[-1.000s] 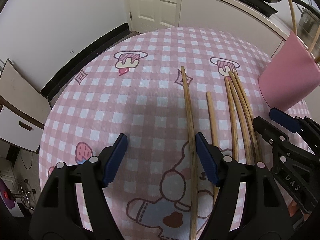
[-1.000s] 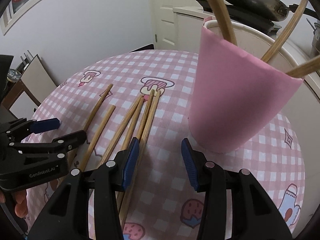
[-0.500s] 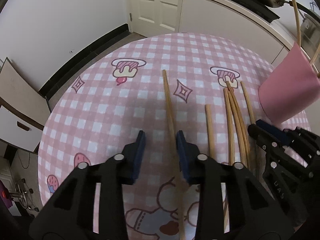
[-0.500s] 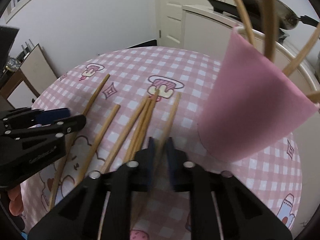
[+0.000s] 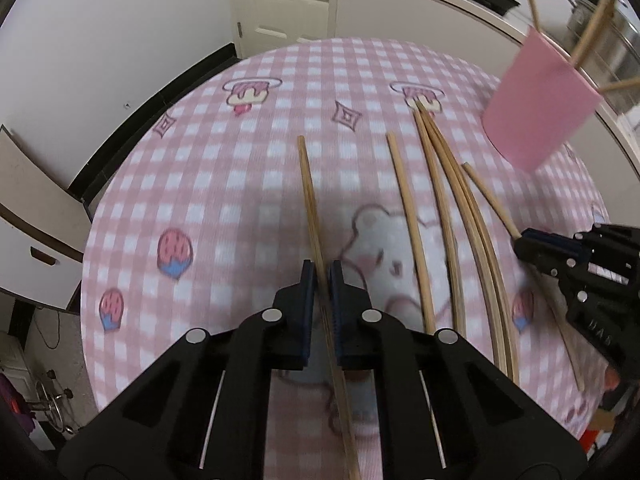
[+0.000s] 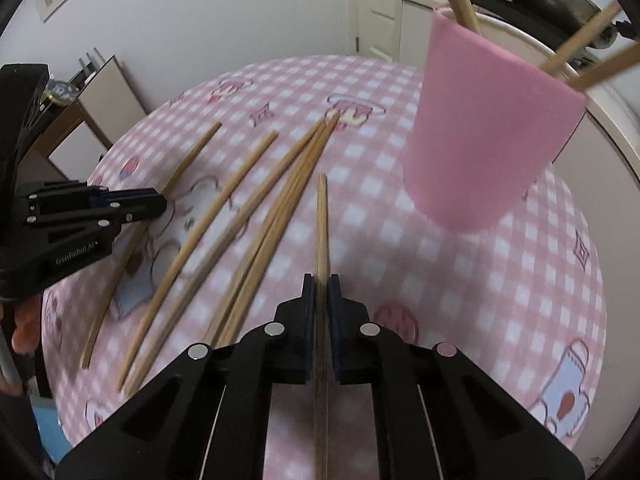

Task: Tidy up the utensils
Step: 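Close the left tool on a chopstick while the right tool grasps another, then lift both held chopsticks upright and lower them into the pink cup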

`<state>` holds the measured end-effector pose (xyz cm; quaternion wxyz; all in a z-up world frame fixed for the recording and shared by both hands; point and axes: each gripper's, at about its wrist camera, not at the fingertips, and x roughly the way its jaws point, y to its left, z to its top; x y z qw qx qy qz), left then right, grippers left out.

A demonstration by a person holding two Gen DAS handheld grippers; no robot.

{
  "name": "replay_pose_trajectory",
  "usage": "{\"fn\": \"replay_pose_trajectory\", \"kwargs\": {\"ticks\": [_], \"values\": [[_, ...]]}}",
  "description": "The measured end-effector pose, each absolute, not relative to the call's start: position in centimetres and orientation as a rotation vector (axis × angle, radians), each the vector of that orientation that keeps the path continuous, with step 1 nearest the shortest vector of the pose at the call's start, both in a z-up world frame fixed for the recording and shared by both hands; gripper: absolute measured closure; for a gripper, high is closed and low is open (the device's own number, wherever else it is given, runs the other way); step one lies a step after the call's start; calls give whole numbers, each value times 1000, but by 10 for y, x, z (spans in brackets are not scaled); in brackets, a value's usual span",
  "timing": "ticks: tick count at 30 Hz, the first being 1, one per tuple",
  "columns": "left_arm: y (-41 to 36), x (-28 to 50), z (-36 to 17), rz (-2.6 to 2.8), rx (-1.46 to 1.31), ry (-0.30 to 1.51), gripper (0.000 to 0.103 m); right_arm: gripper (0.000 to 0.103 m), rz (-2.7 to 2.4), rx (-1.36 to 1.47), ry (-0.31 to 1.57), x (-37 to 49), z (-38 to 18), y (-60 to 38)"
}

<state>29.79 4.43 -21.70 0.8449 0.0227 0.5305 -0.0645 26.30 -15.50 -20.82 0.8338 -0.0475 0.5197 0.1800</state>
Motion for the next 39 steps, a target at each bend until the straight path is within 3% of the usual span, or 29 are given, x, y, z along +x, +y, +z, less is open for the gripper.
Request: {"fn": "replay_pose_trajectory", "kwargs": {"ticks": [23, 39], "values": [[44, 329, -212, -102, -10, 1122, 96, 98, 355, -135, 1078, 287, -204, -140], [32, 235, -69, -216, -58, 778, 97, 98, 442, -21, 747, 212, -70, -169]]}}
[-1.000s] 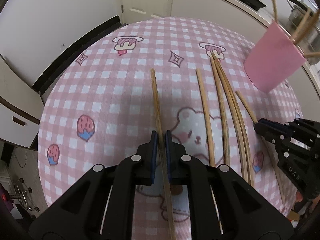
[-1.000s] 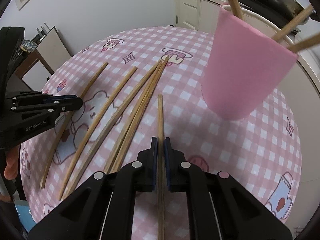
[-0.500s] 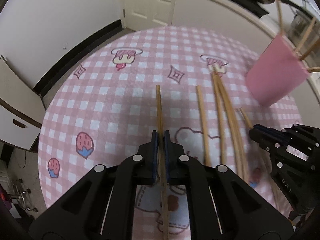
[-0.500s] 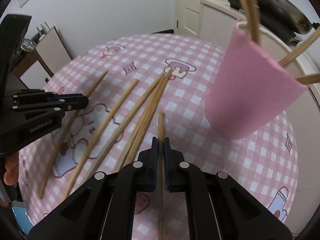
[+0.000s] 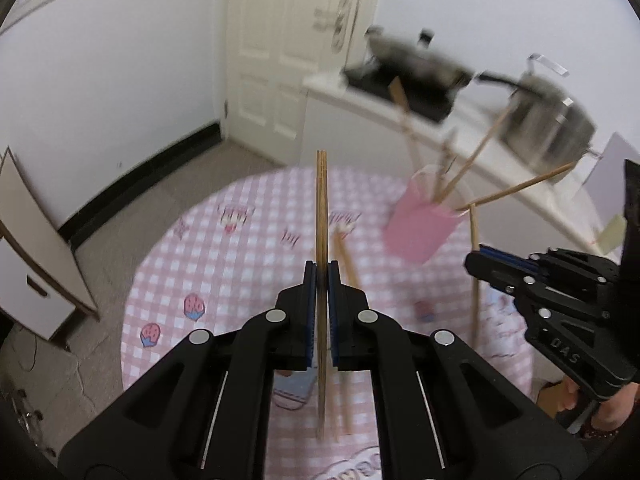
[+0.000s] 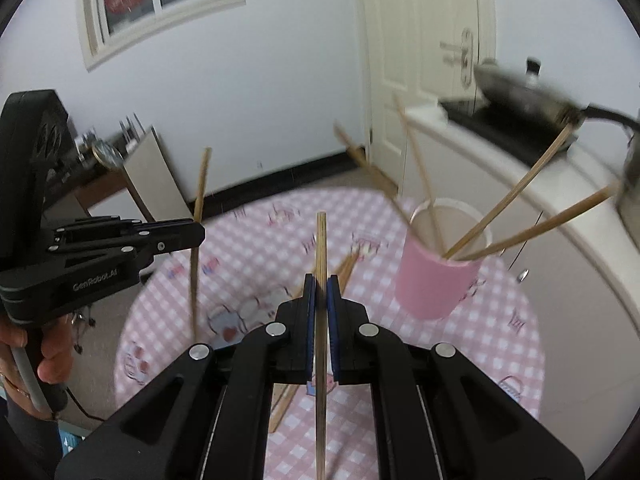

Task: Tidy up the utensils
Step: 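Lift both held chopsticks upright and lower them into the pink cup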

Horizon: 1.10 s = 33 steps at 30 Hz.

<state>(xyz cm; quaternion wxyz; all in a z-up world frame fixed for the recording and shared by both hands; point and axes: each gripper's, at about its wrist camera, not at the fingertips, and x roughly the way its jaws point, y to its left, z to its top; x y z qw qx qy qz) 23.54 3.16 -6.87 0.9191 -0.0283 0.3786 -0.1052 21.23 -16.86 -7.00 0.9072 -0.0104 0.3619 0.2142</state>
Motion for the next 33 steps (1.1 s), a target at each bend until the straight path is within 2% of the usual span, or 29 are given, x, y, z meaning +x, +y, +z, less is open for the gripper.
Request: {"fn": "replay_pose_trajectory", "kwargs": {"ticks": [7, 17, 33], "values": [[2, 200, -23, -288, -72, 613, 97, 98, 428, 0, 611, 182, -23, -193], [-32, 200, 21, -308, -154, 437, 97, 99, 347, 18, 444, 172, 23, -233], [-68, 252, 23, -256, -226, 343, 97, 99, 269, 73, 275, 217, 38, -261]]}}
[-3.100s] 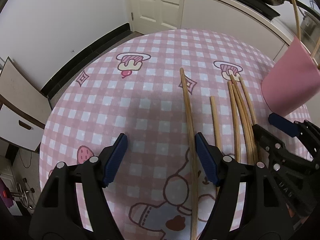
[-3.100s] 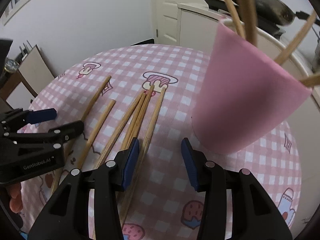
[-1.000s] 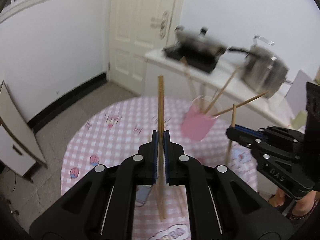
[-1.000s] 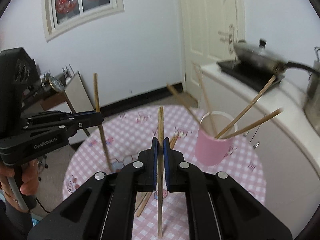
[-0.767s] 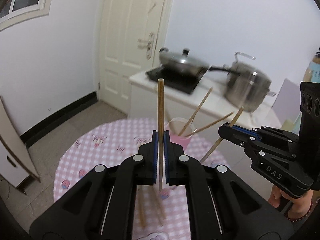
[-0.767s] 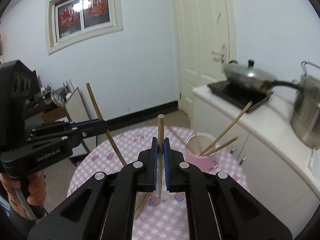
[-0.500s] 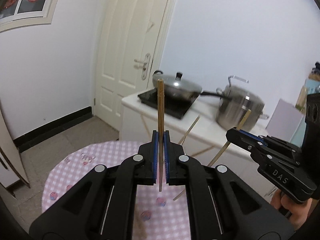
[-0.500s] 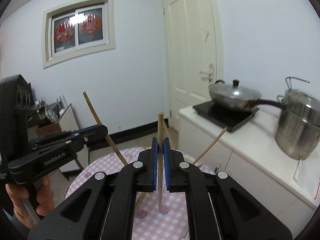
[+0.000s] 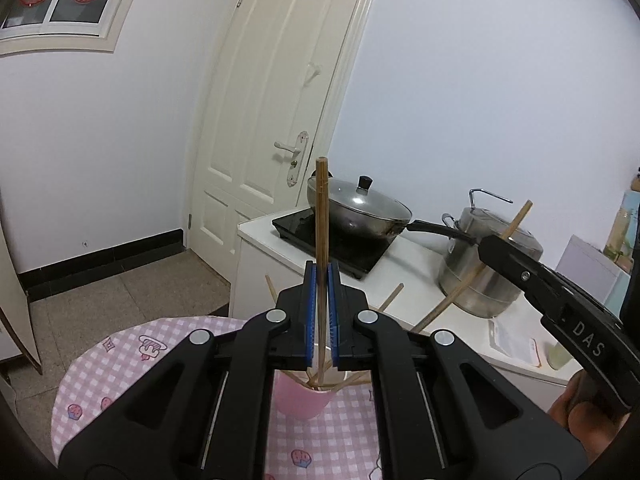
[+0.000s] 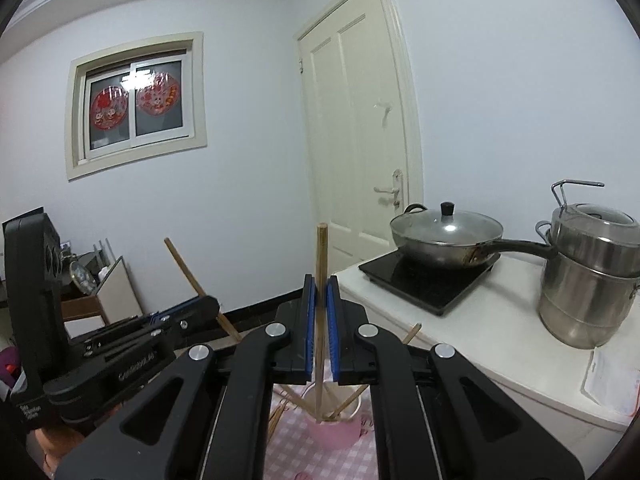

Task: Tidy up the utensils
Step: 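Lift both held chopsticks upright and lower them into the pink cup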

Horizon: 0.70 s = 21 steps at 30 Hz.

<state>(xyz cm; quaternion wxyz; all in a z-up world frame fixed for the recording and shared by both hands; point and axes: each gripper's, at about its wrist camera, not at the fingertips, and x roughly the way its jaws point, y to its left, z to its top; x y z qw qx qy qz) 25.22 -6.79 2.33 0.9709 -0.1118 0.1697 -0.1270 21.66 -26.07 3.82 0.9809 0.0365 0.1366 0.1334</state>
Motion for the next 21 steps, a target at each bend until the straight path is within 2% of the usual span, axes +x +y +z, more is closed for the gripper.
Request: {"fn": "replay_pose_trajectory", "kwargs": {"ticks": [21], "values": [[-93, 281, -40, -260, -148, 473, 97, 98, 249, 77, 342, 246, -10, -271]]}}
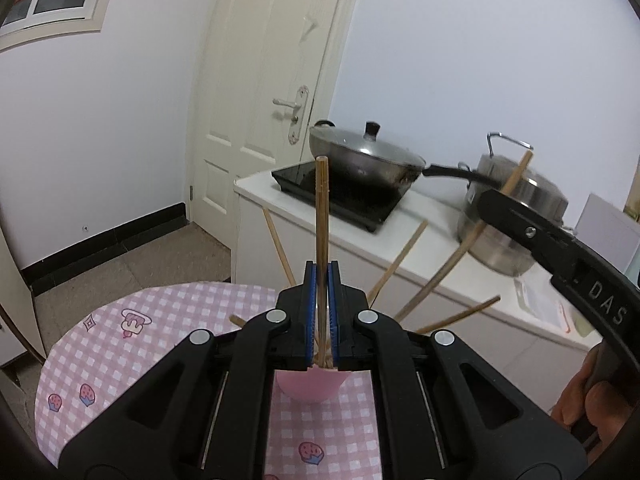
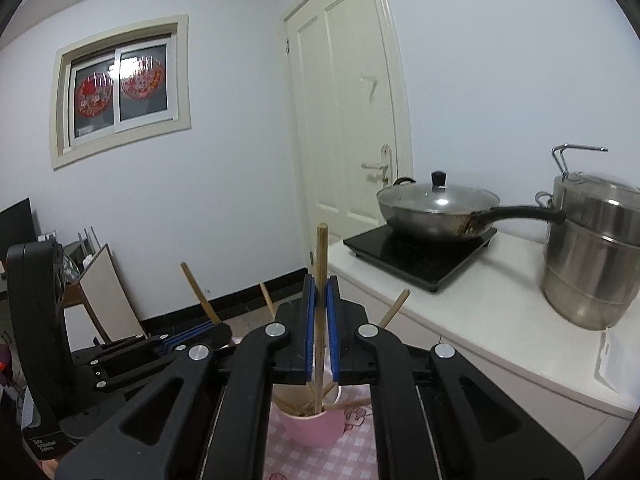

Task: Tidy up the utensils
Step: 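Lift both held chopsticks upright and lower them into the pink cup, then open both tools to release the chopsticks into the cup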

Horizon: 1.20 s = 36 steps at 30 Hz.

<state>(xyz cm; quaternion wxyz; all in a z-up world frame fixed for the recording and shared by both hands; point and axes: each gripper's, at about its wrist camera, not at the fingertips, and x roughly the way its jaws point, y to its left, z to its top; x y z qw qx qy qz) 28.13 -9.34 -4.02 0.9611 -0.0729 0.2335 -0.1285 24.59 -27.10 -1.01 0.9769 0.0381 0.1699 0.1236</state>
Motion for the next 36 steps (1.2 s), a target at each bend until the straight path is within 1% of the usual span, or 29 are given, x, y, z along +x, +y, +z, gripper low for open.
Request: {"fn": "replay_pose_trajectory", "kwargs": {"ticks": [15, 26, 28, 30, 32, 36], "values": [[-100, 289, -64, -274, -82, 546, 97, 98, 263, 34, 458, 249, -49, -254], [-95, 287, -62, -306, -91, 584, 96, 97, 261, 50, 470, 247, -46, -257], [-95, 285, -60, -307, -86, 586, 96, 94, 261, 57, 471, 247, -44, -260], [-94, 282, -58, -309, -85, 588, 96, 82, 262, 64, 471, 245, -43, -261], [-93, 279, -56, -312, -86, 588, 96, 76, 257, 67, 464, 241, -41, -263], [-90, 270, -49, -316, -88, 579, 96, 71, 260, 69, 453, 230, -35, -262]]}}
